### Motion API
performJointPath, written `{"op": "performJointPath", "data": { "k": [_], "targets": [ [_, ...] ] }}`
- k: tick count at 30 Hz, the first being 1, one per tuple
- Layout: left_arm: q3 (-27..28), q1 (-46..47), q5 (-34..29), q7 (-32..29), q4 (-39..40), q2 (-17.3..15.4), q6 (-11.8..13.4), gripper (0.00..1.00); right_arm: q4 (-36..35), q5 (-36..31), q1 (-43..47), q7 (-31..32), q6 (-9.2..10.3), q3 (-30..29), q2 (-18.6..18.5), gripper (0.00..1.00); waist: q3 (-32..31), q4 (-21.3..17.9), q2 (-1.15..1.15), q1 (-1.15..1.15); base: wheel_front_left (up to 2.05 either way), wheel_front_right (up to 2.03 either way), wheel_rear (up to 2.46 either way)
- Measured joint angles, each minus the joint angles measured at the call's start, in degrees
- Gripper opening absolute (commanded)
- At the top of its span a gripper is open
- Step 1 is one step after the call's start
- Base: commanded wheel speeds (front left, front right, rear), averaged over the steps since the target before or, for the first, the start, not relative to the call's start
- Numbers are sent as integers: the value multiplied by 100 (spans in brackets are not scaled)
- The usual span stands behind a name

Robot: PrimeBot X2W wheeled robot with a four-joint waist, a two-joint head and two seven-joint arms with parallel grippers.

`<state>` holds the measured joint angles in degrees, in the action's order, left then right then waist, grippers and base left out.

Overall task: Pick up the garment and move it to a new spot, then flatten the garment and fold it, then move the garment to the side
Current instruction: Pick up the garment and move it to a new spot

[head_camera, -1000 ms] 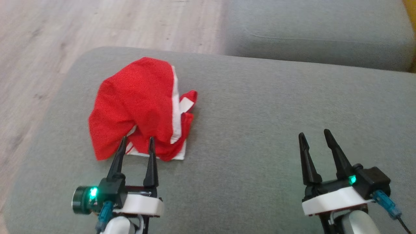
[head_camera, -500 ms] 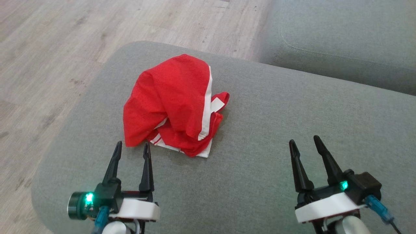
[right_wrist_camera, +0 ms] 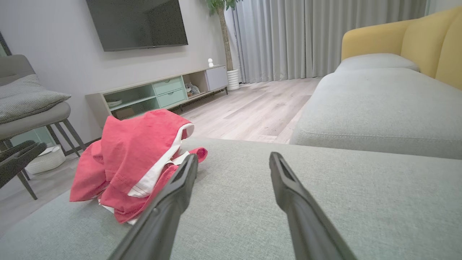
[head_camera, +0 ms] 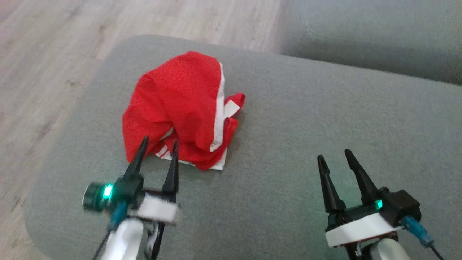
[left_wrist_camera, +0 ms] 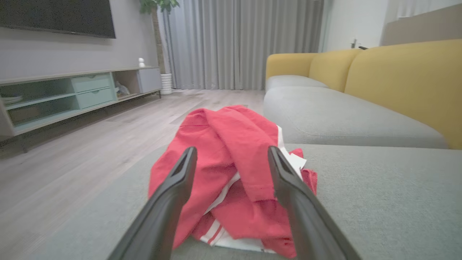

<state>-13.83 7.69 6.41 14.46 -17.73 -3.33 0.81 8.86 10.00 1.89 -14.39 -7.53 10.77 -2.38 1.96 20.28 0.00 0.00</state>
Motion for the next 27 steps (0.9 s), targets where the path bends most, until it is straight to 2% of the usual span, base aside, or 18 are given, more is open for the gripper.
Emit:
{"op": "performJointPath", "data": {
  "k": [3, 7, 10, 15, 19, 20, 21, 27],
  "targets": [
    [-120, 655, 0, -43, -503, -1, -243, 100, 0, -14, -15, 0, 0, -27, -2, 100, 160, -113, 0, 1, 0, 0, 0],
    [-104, 1748, 86, -563, -1325, -5, -435, 100, 5, -109, -141, 0, 0, 22, -7, 100, 416, -356, 0, 1, 0, 0, 0],
    [-53, 2131, 131, -802, -1807, -26, -404, 100, 9, -108, -273, 0, 0, 19, -11, 100, 547, -536, 0, 1, 0, 0, 0],
    [55, 2515, 109, -983, -2483, -129, -181, 100, 7, -100, -391, 0, 0, 27, -15, 100, 762, -816, 0, 1, 0, 0, 0],
    [82, 2765, 110, -1061, -2914, -189, -180, 100, 10, -100, -461, 0, 0, 21, -18, 100, 898, -997, 0, 1, 0, 0, 0],
    [80, 2805, 110, -1067, -2995, -190, -181, 42, 9, -99, -487, 0, 0, 16, -18, 100, 920, -1033, 0, 1, 0, 0, 0],
    [80, 2839, 110, -1058, -3058, -191, -182, 0, 8, -100, -502, 0, 0, 13, -20, 100, 938, -1065, 0, 1, 0, 0, 0],
    [75, 2919, 119, -452, -3154, -236, -241, 0, 22, -68, -506, 0, 0, 7, -20, 100, 903, -1164, 0, 1, 0, 0, 0]
  ]
}}
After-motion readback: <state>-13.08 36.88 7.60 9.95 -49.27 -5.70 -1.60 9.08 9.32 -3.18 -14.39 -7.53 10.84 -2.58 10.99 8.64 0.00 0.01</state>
